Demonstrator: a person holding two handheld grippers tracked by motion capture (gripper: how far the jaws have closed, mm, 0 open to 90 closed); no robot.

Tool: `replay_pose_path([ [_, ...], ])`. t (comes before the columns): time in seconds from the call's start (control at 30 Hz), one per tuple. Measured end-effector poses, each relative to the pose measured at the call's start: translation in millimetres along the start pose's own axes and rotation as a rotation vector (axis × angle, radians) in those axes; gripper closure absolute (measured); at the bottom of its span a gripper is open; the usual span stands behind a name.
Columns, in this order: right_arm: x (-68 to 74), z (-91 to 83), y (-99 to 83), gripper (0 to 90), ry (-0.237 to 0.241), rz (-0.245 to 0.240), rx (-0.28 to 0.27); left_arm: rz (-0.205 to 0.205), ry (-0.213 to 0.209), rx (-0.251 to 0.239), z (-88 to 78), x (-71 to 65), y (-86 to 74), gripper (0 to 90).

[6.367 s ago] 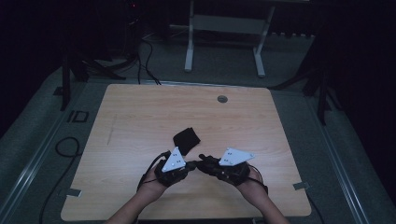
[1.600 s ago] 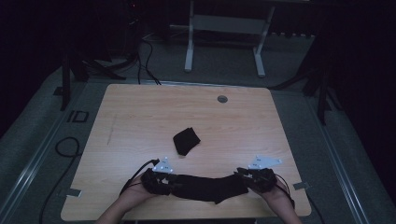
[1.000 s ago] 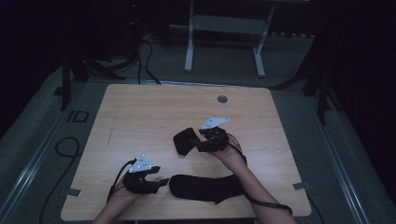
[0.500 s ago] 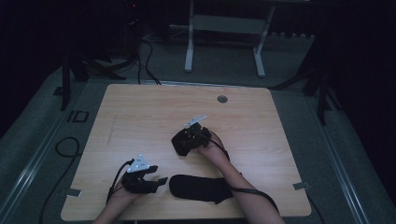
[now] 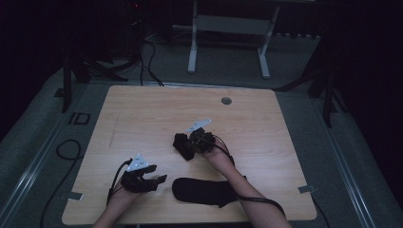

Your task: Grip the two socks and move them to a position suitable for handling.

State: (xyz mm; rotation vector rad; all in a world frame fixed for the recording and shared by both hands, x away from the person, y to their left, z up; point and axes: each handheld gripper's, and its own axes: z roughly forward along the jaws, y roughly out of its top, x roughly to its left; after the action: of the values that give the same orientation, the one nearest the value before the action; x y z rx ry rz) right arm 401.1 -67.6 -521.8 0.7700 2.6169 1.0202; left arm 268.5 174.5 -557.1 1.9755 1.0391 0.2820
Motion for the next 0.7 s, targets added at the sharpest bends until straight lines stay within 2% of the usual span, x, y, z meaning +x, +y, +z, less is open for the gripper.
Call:
replay_pose_path([
  [0.03, 2.6, -16.6, 1.8, 74.8, 0.019, 0.001, -0.040, -0.001, 0.014, -0.003, -0.2, 1.8, 1.5, 38.4],
  [0.13, 8.5, -41.1, 2.4, 74.7, 0.075, -0.005, -0.086, -0.012, 0.034, -0.034, -1.4, 5.1, 7.5, 40.9],
  [0.27, 17.9, -69.9, -1.3, 74.6, 0.158, -0.002, -0.146, 0.024, 0.055, -0.055, -2.6, 3.9, 23.6, 43.1],
  [0.3, 17.9, -69.9, -1.3, 74.6, 0.158, -0.002, -0.146, 0.024, 0.055, -0.055, -2.6, 3.9, 23.6, 43.2],
  [0.33, 23.4, -80.5, -4.3, 74.6, 0.213, -0.010, -0.158, 0.045, 0.057, -0.076, -2.8, 1.5, 32.0, 43.2],
  [0.37, 26.5, -84.8, -6.4, 74.5, 0.225, -0.015, -0.161, 0.045, 0.057, -0.076, -2.8, 1.5, 32.0, 43.2],
  [0.4, 28.9, -88.0, -8.5, 74.5, 0.245, -0.022, -0.158, 0.072, 0.052, -0.086, -2.6, -2.7, 40.9, 43.2],
  [0.43, 31.3, -90.7, -10.9, 74.4, 0.262, -0.028, -0.159, 0.072, 0.052, -0.086, -2.6, -2.7, 40.9, 43.2],
  [0.47, 31.3, -90.7, -10.9, 74.4, 0.262, -0.028, -0.159, 0.085, 0.049, -0.100, -2.5, -5.6, 44.9, 43.2],
  [0.5, 35.3, -94.3, -15.2, 74.3, 0.260, -0.039, -0.154, 0.122, 0.018, -0.117, -2.2, -11.8, 52.2, 43.1],
  [0.57, 37.2, -96.1, -18.7, 74.2, 0.256, -0.048, -0.151, 0.145, -0.010, -0.132, -2.0, -18.7, 58.1, 43.1],
  [0.6, 37.4, -96.4, -20.2, 74.1, 0.253, -0.049, -0.148, 0.145, -0.010, -0.132, -2.0, -18.7, 58.1, 43.1],
  [0.63, 37.7, -96.6, -21.4, 74.0, 0.244, -0.054, -0.142, 0.186, -0.020, -0.140, -2.2, -26.3, 62.3, 43.0],
  [0.7, 37.3, -96.4, -22.6, 73.9, 0.233, -0.058, -0.140, 0.202, -0.020, -0.142, -2.2, -29.5, 63.8, 43.0],
])
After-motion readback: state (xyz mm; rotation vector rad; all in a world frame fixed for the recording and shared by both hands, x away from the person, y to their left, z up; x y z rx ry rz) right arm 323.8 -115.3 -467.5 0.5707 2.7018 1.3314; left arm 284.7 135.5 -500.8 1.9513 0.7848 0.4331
